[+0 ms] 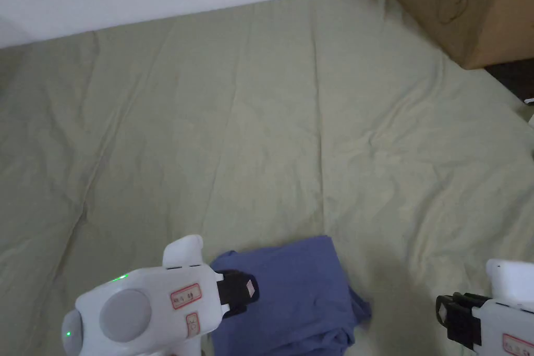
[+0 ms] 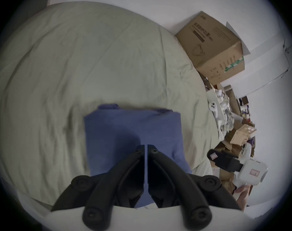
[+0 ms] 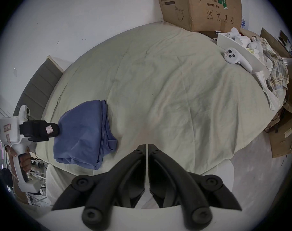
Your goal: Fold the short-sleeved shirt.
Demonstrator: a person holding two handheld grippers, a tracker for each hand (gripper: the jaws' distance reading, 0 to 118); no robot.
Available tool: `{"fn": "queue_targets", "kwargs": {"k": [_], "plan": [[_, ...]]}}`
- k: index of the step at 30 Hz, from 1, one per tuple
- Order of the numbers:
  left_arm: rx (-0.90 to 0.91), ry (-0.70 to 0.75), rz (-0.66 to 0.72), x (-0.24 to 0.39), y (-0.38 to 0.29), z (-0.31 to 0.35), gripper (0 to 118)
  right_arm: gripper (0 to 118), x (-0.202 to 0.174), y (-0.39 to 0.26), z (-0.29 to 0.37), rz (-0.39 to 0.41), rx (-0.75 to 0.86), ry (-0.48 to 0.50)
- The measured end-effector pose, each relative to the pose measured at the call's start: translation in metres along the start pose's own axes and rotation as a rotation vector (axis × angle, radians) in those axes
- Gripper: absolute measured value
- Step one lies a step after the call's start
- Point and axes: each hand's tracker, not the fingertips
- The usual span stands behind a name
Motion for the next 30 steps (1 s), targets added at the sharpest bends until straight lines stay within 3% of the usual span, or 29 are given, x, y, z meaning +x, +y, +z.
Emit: {"fn": "queue_targets", "kwargs": {"k": [6,11,14,18,22,23,26,27,30], "plan": [[-0.14,-0.138,-0.016,0.028,-0.017,-0.056,2,3,-0.009,-0.003,0.001,0.023,-0.014,0.001],[-0.207,-0.102,-0.086,0.061,-0.028,-0.097,1,3,-0.011,-0.006,0.004,0.021,-0.03,-0.009],[-0.2,-0.191,-0.067,0.066,-0.025,-0.087,1,3,-0.014,-0.006,0.006,0.044,-0.038,-0.008],[-0.166,-0.173,-0.092,0.058,-0.024,-0.061,1,3,-0.025,-0.001,0.001,0.086,-0.045,0.007],[-0.063,-0.233,-0.002,0.023,-0.022,-0.018,2,3,-0.049,0.011,-0.01,0.157,-0.048,0.075],[-0.038,-0.236,0.04,0.011,-0.021,-0.005,10,3,-0.059,0.015,-0.014,0.186,-0.048,0.086],[0.018,-0.177,0.122,-0.029,-0.025,0.025,76,3,-0.087,0.025,-0.031,0.261,-0.053,0.137],[0.036,-0.172,0.124,-0.04,-0.026,0.032,87,3,-0.097,0.028,-0.038,0.279,-0.06,0.149],[0.087,-0.167,0.222,-0.075,-0.032,0.045,105,3,-0.12,0.034,-0.062,0.32,-0.111,0.173]]}}
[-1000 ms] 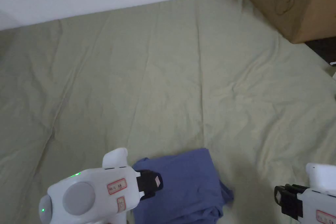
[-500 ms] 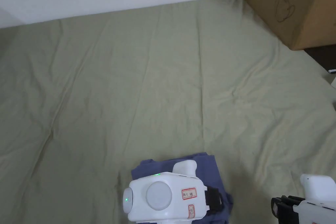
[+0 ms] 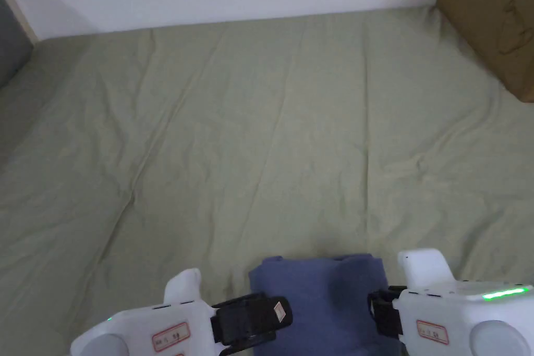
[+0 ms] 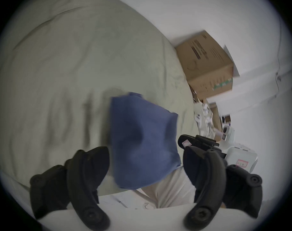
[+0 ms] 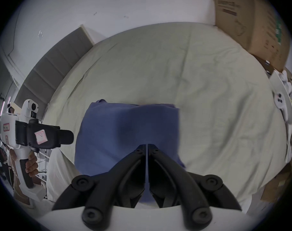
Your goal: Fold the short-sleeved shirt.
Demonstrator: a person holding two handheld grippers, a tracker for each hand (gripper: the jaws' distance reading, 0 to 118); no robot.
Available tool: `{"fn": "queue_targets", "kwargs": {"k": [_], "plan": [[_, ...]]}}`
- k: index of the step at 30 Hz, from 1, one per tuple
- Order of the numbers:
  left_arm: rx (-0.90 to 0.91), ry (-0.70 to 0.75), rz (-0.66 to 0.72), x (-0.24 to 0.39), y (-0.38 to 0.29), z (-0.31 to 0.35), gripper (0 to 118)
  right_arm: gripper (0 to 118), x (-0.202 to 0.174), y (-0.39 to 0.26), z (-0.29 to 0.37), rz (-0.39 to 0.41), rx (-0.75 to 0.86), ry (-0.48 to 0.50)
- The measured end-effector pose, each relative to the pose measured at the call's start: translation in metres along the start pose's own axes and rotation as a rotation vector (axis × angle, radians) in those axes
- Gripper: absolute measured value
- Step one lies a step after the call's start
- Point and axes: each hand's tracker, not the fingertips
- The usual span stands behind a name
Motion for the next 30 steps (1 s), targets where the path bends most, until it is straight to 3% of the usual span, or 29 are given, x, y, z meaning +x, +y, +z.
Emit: {"fn": "queue_targets", "kwargs": {"k": [2,4,8,13,19,20,21,22,23,26,30], "plan": [[0.017,0.013,0.073,-0.02,0.001,0.002,114,3,-0.005,0.004,-0.017,0.028,-0.036,-0.001],[0.016,-0.022,0.141,-0.039,0.002,-0.002,114,3,-0.007,0.007,-0.033,0.043,-0.063,-0.026],[-0.053,-0.128,0.251,-0.061,0.006,-0.03,114,3,0.002,0.007,-0.043,-0.017,-0.087,-0.01],[-0.067,-0.234,0.242,-0.057,0.016,-0.055,116,3,0.006,0.008,-0.042,-0.045,-0.09,0.011],[-0.209,-0.366,0.213,-0.046,0.023,-0.096,115,3,0.0,0.008,-0.041,-0.03,-0.098,-0.007],[-0.219,-0.368,0.168,-0.042,0.023,-0.099,112,3,0.0,0.008,-0.041,-0.032,-0.098,-0.009],[-0.221,-0.344,0.128,-0.039,0.022,-0.1,88,3,0.0,0.008,-0.041,-0.036,-0.098,-0.012],[-0.229,-0.263,0.096,-0.038,0.023,-0.098,36,3,0.0,0.009,-0.041,-0.039,-0.1,-0.014],[-0.252,-0.157,0.055,-0.039,0.024,-0.099,24,3,-0.002,0.01,-0.038,-0.041,-0.102,-0.022],[-0.247,-0.308,0.138,-0.049,0.025,-0.089,24,3,-0.008,0.012,-0.031,-0.039,-0.099,-0.018],[-0.207,-0.198,0.052,-0.058,0.048,-0.06,24,3,-0.02,0.017,-0.02,-0.015,-0.065,-0.017]]}}
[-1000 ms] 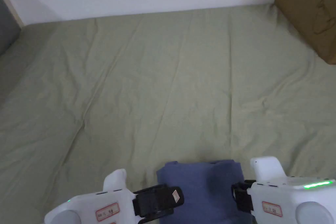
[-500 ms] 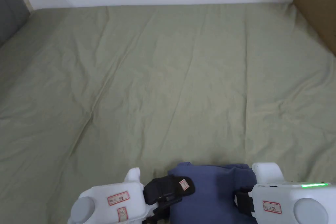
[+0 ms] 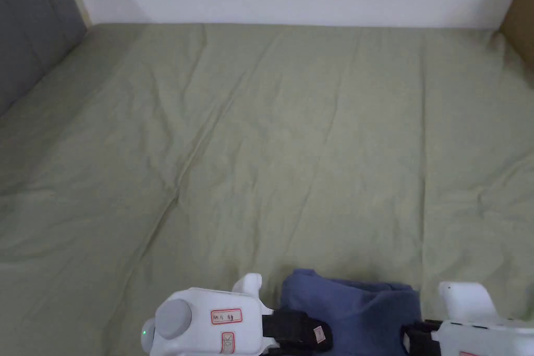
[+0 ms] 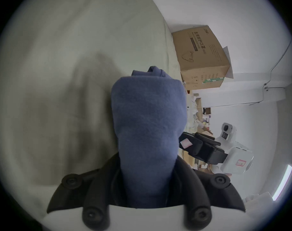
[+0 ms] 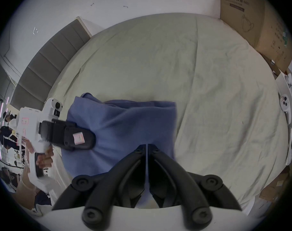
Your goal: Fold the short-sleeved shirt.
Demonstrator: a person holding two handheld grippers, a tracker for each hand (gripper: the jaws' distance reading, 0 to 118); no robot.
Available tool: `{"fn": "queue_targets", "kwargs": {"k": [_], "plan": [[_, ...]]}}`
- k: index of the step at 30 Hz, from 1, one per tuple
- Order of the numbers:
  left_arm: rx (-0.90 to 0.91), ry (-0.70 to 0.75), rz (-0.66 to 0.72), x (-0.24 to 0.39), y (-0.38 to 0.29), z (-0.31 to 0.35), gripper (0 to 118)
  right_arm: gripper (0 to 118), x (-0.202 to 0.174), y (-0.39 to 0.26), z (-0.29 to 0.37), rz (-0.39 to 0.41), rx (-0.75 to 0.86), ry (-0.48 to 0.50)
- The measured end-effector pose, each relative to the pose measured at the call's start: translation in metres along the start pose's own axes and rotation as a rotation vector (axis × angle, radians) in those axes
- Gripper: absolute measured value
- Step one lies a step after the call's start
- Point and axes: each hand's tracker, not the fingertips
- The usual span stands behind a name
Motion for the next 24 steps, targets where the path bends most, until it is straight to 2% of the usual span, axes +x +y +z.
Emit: {"fn": "queue_targets", "kwargs": {"k": [4,8,13,16,18,19,20,21,22,23,24], "plan": [[0.093,0.101,-0.022,-0.016,0.032,0.062,24,3,-0.007,0.003,0.007,0.018,0.012,0.017],[0.138,0.315,-0.055,-0.04,0.076,0.138,24,3,-0.008,0.003,0.006,0.028,0.007,0.011],[0.146,0.721,-0.13,-0.064,0.13,0.226,24,3,-0.013,-0.002,0.001,0.03,-0.027,-0.015],[0.1,0.926,-0.161,-0.078,0.154,0.253,24,3,-0.014,-0.004,-0.004,0.024,-0.047,-0.027],[0.048,1.124,-0.209,-0.084,0.168,0.261,26,3,-0.016,-0.004,-0.005,0.017,-0.056,-0.031],[0.048,1.21,-0.215,-0.08,0.167,0.261,34,3,-0.016,-0.005,-0.005,0.014,-0.059,-0.032],[0.071,1.309,-0.232,-0.08,0.168,0.263,50,3,-0.016,-0.005,-0.005,0.012,-0.061,-0.033],[0.074,1.385,-0.275,-0.082,0.168,0.264,74,3,-0.016,-0.004,-0.005,0.009,-0.063,-0.036],[0.078,1.426,-0.303,-0.082,0.168,0.265,90,3,-0.016,-0.004,-0.005,0.008,-0.065,-0.036],[0.081,1.482,-0.314,-0.081,0.166,0.265,101,3,-0.016,-0.004,-0.006,0.007,-0.067,-0.036],[0.076,1.507,-0.308,-0.077,0.164,0.266,103,3,-0.016,-0.004,-0.006,0.005,-0.067,-0.039]]}}
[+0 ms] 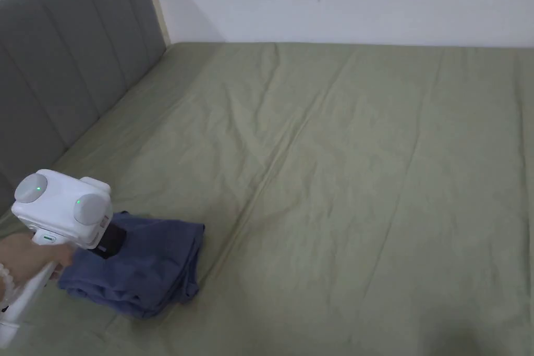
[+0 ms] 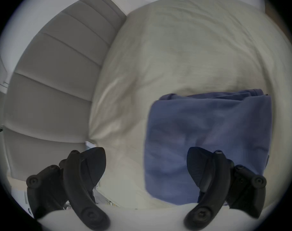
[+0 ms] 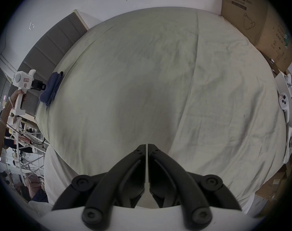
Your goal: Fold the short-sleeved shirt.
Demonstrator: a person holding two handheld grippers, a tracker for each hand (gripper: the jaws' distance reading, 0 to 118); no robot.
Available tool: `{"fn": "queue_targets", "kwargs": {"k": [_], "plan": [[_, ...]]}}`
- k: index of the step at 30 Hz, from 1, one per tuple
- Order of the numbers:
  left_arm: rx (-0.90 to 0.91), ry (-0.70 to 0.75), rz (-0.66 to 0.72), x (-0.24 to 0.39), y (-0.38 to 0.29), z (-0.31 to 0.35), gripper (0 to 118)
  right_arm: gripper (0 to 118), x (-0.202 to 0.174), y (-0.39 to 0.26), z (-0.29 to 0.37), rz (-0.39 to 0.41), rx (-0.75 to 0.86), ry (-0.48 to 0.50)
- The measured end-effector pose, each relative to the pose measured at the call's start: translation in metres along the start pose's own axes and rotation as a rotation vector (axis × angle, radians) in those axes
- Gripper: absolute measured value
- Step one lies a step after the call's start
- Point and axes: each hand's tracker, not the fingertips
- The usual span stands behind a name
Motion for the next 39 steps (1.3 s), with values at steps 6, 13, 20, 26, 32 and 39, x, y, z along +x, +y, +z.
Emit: {"fn": "queue_targets", "kwargs": {"k": [6,13,20,26,32,39], "plan": [[0.117,-0.236,0.241,-0.002,-0.013,0.047,97,3,0.0,0.003,0.006,-0.002,0.025,0.018],[0.323,-0.556,0.332,0.052,-0.049,0.137,0,3,0.004,-0.002,0.022,-0.012,0.068,0.044],[0.518,-0.613,0.259,0.133,-0.093,0.235,0,3,0.007,-0.006,0.054,-0.023,0.173,0.064],[0.757,-0.446,0.307,0.173,-0.129,0.31,0,3,-0.008,-0.007,0.094,0.048,0.387,0.009],[0.947,-0.346,0.355,0.181,-0.152,0.367,0,3,-0.033,-0.011,0.145,0.123,0.648,-0.082],[1.061,-0.327,0.379,0.184,-0.174,0.403,3,27,-0.06,-0.022,0.194,0.17,0.877,-0.235]]}}
